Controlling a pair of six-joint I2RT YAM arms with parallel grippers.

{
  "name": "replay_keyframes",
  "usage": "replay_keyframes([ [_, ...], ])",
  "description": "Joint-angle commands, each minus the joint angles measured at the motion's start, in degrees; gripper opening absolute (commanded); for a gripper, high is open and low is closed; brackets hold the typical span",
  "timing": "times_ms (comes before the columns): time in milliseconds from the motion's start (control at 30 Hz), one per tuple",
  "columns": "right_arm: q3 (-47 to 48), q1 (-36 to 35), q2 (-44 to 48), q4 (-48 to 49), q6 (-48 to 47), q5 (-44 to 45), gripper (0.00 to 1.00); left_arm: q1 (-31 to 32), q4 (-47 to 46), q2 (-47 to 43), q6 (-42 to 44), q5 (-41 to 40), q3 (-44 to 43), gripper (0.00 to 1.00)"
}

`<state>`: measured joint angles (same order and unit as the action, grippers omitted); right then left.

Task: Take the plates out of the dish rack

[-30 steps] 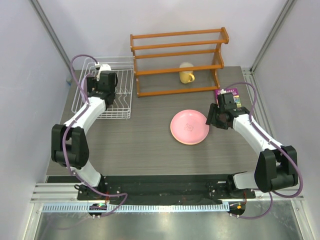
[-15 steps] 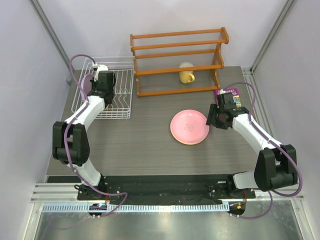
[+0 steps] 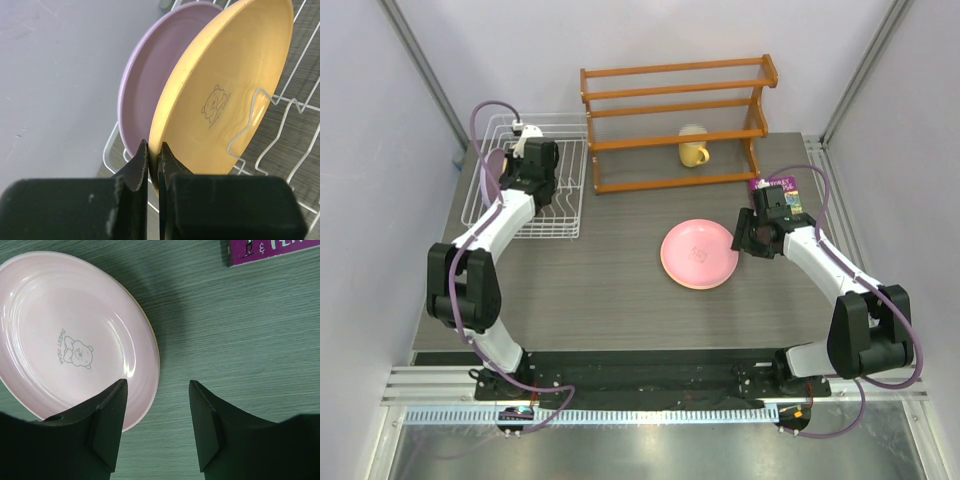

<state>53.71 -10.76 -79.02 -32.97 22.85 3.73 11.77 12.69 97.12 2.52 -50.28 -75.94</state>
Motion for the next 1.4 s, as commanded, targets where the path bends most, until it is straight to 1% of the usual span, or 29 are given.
replay_keyframes([
  [0,-0.1,0.04,0.45,1.42,0.09,-0.12,0.58,1.76,-4.95,-4.13,2.66,-1.84,-3.6,0.0],
  [333,0.16,0.04,0.27,1.77,0.18,-0.91,0.59,4.31,-3.9,-8.53,6.09,-2.36,-6.15,0.0],
  [567,0.69,0.04,1.15,1.77,0.44,-0.91,0.58,6.51,-1.18,-10.55,4.86,-0.61,-7.64,0.0],
  [633,1.13,0.04,1.41,1.77,0.35,-1.09,0.59,6.86,1.89,-11.6,2.59,2.54,-8.61,0.0],
  [667,1.3,-0.05,2.03,1.77,0.35,-1.26,0.59,6.95,3.21,-12.04,-0.56,4.21,-9.04,0.0],
  [700,1.57,0.13,2.29,1.77,0.09,-1.27,0.59,7.04,5.31,-12.39,-1.81,7.62,-9.57,0.0],
  [767,1.83,0.04,3.34,1.77,0.0,-1.27,0.6,7.04,7.43,-13.53,-6.37,11.41,-9.84,0.0],
  [833,2.45,-0.05,3.96,1.68,-0.17,-1.7,0.61,7.57,9.63,-14.24,-8.58,15.46,-10.28,0.0],
  [900,2.71,-0.13,5.1,2.64,-0.35,-3.02,0.63,7.65,11.3,-14.85,-12.88,19.94,-10.55,0.0],
  [933,2.89,-0.31,5.37,3.0,-0.26,-4.85,0.64,7.65,10.78,-15.46,-14.2,24.75,-9.93,0.0],
  [1000,3.41,-1.01,6.33,3.96,-0.26,-5.92,0.65,7.65,9.55,-17.66,-18.93,28.55,-7.12,0.0],
  [1033,3.68,-1.19,6.6,4.32,0.08,-6.27,0.66,7.65,8.16,-18.28,-20.53,33.18,-6.33,0.0],
  [1133,4.29,-2.15,7.74,6.16,0.96,-7.85,0.67,7.65,5.78,-19.25,-25.63,40.23,-3.52,0.0],
  [1233,4.56,-3.47,8.71,7.56,2.11,-9.87,0.68,7.65,4.02,-18.9,-28.97,43.42,-1.23,0.0],
  [1367,4.91,-6.37,10.29,10.02,4.39,-11.11,0.73,7.65,1.55,-17.93,-31.52,47.81,1.05,0.0],
])
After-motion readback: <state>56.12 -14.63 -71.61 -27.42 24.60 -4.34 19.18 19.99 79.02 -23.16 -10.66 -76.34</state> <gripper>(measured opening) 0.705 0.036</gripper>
